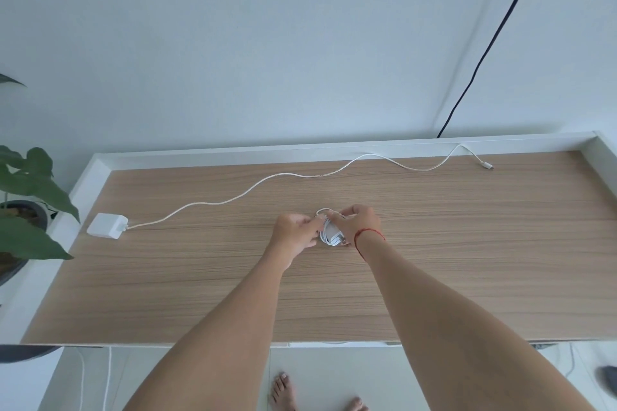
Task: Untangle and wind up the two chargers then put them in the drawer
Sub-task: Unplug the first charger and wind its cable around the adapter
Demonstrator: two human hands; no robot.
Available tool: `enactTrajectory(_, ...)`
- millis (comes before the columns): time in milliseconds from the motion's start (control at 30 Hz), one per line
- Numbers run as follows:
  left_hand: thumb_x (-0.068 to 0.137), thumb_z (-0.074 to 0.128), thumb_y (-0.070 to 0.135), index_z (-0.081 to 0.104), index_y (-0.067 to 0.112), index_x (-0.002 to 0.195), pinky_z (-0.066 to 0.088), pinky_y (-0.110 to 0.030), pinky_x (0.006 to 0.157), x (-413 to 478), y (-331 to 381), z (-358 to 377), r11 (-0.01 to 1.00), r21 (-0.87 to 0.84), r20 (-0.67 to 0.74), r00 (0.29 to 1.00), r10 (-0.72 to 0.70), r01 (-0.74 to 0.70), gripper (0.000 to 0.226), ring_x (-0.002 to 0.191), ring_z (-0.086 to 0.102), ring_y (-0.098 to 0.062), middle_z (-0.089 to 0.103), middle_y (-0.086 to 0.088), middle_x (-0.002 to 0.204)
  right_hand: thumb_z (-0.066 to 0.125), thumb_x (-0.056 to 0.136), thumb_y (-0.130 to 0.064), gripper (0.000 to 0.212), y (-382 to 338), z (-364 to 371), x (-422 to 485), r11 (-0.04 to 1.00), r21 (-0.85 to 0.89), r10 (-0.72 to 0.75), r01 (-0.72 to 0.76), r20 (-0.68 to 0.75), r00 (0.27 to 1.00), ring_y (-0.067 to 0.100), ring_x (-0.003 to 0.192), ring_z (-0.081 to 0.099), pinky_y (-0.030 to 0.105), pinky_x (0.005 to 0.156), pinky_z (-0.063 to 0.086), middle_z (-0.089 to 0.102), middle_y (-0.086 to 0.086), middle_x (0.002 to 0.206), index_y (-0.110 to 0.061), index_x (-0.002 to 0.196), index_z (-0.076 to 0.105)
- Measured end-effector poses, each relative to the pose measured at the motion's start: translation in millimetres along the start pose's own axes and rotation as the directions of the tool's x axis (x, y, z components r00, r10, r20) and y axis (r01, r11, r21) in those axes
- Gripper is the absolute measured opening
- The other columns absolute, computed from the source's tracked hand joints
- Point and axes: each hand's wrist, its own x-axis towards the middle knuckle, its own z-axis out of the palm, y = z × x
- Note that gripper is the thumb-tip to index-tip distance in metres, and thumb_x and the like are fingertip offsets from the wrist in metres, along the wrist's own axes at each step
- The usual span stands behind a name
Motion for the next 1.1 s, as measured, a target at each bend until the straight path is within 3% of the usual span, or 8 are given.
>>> enactTrajectory(100, 0.084, 0.073, 0.026, 0.06, 0.007, 0.094, 0.06, -0.035, 0.077, -2, -6, 1, 0.991, -0.134, -0.069, 0.997, -0.03, 0.02, 0.024, 0.085, 0.072, -0.017, 0.072, -0.007, 0.095, 0.077, 0.067, -0.055, 0.042, 2, 0, 2, 1.0, 0.003, 0.003, -0.003, 0.006, 1.0, 0.025, 0.09, 0.068, 0.043, 0.08, 0.059, 0.068, 0.004, 0.101, -0.023, 0.091, 0.065)
enactTrajectory(167, 0.088, 0.069, 0.017, 0.062, 0.006, 0.103, 0.06, -0.03, 0.073, 0, -8, 3, 0.988, -0.152, -0.106, 0.994, -0.022, 0.005, 0.021, 0.079, 0.071, -0.017, 0.071, -0.008, 0.092, 0.077, 0.068, -0.053, 0.042, 2, 0, 3, 1.0, 0.001, 0.005, -0.005, 0.014, 1.0, 0.025, 0.088, 0.069, 0.043, 0.08, 0.059, 0.069, 0.005, 0.101, -0.022, 0.093, 0.066)
enactTrajectory(300, 0.09, 0.062, 0.001, 0.067, -0.005, 0.105, 0.057, -0.02, 0.067, 1, -12, 5, 0.998, -0.069, -0.096, 0.995, 0.002, -0.008, 0.017, 0.072, 0.066, -0.015, 0.067, -0.009, 0.079, 0.077, 0.071, -0.05, 0.042, 1, -2, 4, 1.0, 0.007, 0.018, -0.018, 0.024, 1.0, 0.025, 0.083, 0.07, 0.042, 0.077, 0.06, 0.068, 0.005, 0.1, -0.019, 0.097, 0.067)
enactTrajectory(467, 0.092, 0.06, 0.006, 0.07, 0.003, 0.102, 0.059, -0.037, 0.075, 1, -21, 11, 0.995, 0.101, -0.14, 0.989, 0.036, -0.022, 0.014, 0.078, 0.066, -0.018, 0.068, -0.005, 0.081, 0.077, 0.073, -0.048, 0.039, 0, -1, 5, 1.0, -0.001, 0.019, -0.019, 0.031, 0.999, 0.026, 0.079, 0.071, 0.039, 0.074, 0.061, 0.069, 0.006, 0.099, -0.018, 0.097, 0.066)
enactTrajectory(600, 0.091, 0.062, 0.006, 0.072, 0.001, 0.105, 0.052, -0.027, 0.079, 3, -23, 11, 0.968, 0.234, -0.153, 0.979, 0.132, -0.094, 0.018, 0.086, 0.067, -0.019, 0.073, -0.012, 0.098, 0.076, 0.072, -0.049, 0.038, 1, -2, 5, 1.0, -0.009, 0.022, -0.021, 0.019, 1.0, 0.024, 0.082, 0.071, 0.039, 0.076, 0.061, 0.069, 0.005, 0.099, -0.02, 0.095, 0.066)
enactTrajectory(767, 0.092, 0.061, 0.007, 0.069, 0.001, 0.107, 0.057, -0.025, 0.066, 0, -26, 11, 0.993, 0.116, -0.138, 0.99, 0.022, -0.006, 0.018, 0.077, 0.069, -0.017, 0.07, -0.009, 0.088, 0.076, 0.073, -0.049, 0.039, 1, 1, 5, 1.0, -0.015, 0.02, -0.019, 0.013, 1.0, 0.024, 0.08, 0.071, 0.041, 0.077, 0.06, 0.069, 0.005, 0.099, -0.02, 0.097, 0.066)
enactTrajectory(933, 0.092, 0.062, 0.012, 0.069, 0.006, 0.112, 0.059, -0.033, 0.079, -3, -26, 3, 0.992, 0.123, -0.048, 0.998, 0.027, -0.021, 0.022, 0.085, 0.067, -0.017, 0.068, -0.003, 0.09, 0.075, 0.074, -0.048, 0.039, -1, 1, 2, 0.999, -0.011, 0.038, -0.038, 0.029, 0.999, 0.025, 0.07, 0.072, 0.041, 0.071, 0.062, 0.068, 0.006, 0.098, -0.018, 0.095, 0.064)
enactTrajectory(1100, 0.094, 0.059, 0.014, 0.07, 0.008, 0.115, 0.053, -0.035, 0.093, 1, -26, -3, 0.982, 0.176, -0.125, 0.988, 0.091, -0.069, 0.024, 0.103, 0.066, -0.022, 0.071, -0.008, 0.111, 0.068, 0.075, -0.056, 0.045, -2, 1, -4, 0.992, -0.11, 0.072, -0.064, 0.073, 0.995, 0.028, 0.058, 0.069, 0.043, 0.07, 0.062, 0.069, 0.011, 0.069, -0.011, 0.075, 0.059)
